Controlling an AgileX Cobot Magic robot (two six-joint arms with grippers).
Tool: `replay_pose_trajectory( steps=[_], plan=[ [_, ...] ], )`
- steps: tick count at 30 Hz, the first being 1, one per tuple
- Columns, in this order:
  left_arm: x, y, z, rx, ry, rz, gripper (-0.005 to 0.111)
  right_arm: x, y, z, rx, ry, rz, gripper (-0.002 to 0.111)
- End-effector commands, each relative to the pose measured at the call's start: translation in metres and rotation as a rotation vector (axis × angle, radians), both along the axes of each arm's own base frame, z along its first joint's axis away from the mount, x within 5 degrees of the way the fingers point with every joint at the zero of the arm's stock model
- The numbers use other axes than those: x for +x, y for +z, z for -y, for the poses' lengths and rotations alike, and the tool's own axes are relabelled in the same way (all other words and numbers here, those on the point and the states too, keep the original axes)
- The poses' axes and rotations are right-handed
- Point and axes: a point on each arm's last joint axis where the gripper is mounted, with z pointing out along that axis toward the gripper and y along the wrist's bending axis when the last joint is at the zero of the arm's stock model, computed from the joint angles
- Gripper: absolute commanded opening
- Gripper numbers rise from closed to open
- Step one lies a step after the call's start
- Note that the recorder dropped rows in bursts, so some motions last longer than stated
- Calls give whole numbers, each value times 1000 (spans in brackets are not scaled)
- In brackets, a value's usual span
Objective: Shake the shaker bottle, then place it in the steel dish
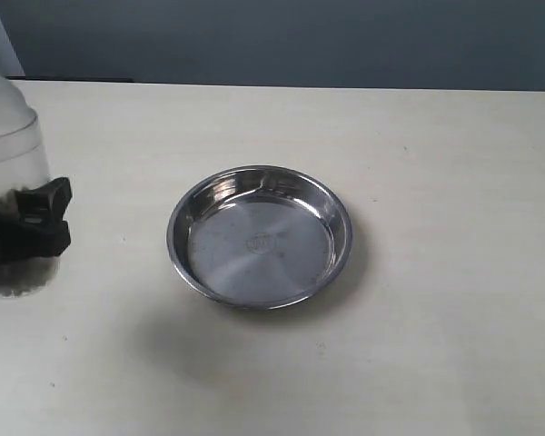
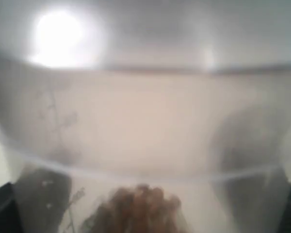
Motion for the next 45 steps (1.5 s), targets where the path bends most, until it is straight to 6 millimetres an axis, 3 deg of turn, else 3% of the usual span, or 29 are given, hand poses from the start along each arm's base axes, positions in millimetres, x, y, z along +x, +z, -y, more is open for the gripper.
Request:
replay_pose_trajectory(
  steps=[1, 5, 6, 10, 12, 16, 18, 20, 21, 23, 25, 26, 30, 31, 34, 35, 38, 39, 40, 41, 42, 43, 44, 45],
  plan=[
    [3, 51, 8, 41, -95, 259, 0, 0, 1, 0, -1, -1, 13, -1],
    [3, 7, -8, 37, 73, 30, 0, 0, 1, 0, -1, -1, 13, -1],
    [4, 7, -6, 46, 64, 32, 0, 0, 1, 0, -1, -1, 13, -1],
    [6, 56, 13, 63, -132, 244, 0, 0, 1, 0, -1, -1, 13, -1],
    [4, 59, 12, 40, -134, 246, 0, 0, 1, 0, -1, -1, 13, -1],
    [3, 10, -4, -7, 58, 4, 0, 0, 1, 0, -1, -1, 13, -1],
    [3, 8, 10, -29, -86, -10, 0, 0, 1, 0, -1, -1, 13, -1],
    [-1, 11, 31, 81, -372, 17, 0, 0, 1, 0, -1, -1, 13, -1],
    [0, 13, 33, 105, -393, 49, 0, 0, 1, 0, -1, -1, 13, -1],
    [5, 19, 14, 9, -164, 119, 0, 0, 1, 0, -1, -1, 13, -1],
    [5, 19, -17, -167, 223, 142, 0, 0, 1, 0, -1, -1, 13, -1],
    [4, 18, -19, -173, 259, 134, 0, 0, 1, 0, -1, -1, 13, -1],
    [3, 16, 23, 193, -331, 110, 0, 0, 1, 0, -1, -1, 13, -1],
    [4, 17, 22, 168, -304, 118, 0, 0, 1, 0, -1, -1, 13, -1],
    [8, 17, -10, -85, 144, 110, 0, 0, 1, 0, -1, -1, 13, -1],
    [8, 14, -7, -46, 105, 77, 0, 0, 1, 0, -1, -1, 13, -1],
    [8, 14, 21, 209, -288, 90, 0, 0, 1, 0, -1, -1, 13, -1],
    [10, 15, 18, 159, -230, 103, 0, 0, 1, 0, -1, -1, 13, -1],
    [12, 14, -4, -70, 99, 106, 0, 0, 1, 0, -1, -1, 13, -1],
    [12, 13, -11, -136, 202, 102, 0, 0, 1, 0, -1, -1, 13, -1],
    [13, 11, -2, -36, 79, 75, 0, 0, 1, 0, -1, -1, 13, -1],
    [13, 11, 17, 172, -199, 73, 0, 0, 1, 0, -1, -1, 13, -1],
    [13, 11, 24, 272, -304, 98, 0, 0, 1, 0, -1, -1, 13, -1],
    [17, 12, 10, 123, -93, 108, 0, 0, 1, 0, -1, -1, 13, -1]
  ],
)
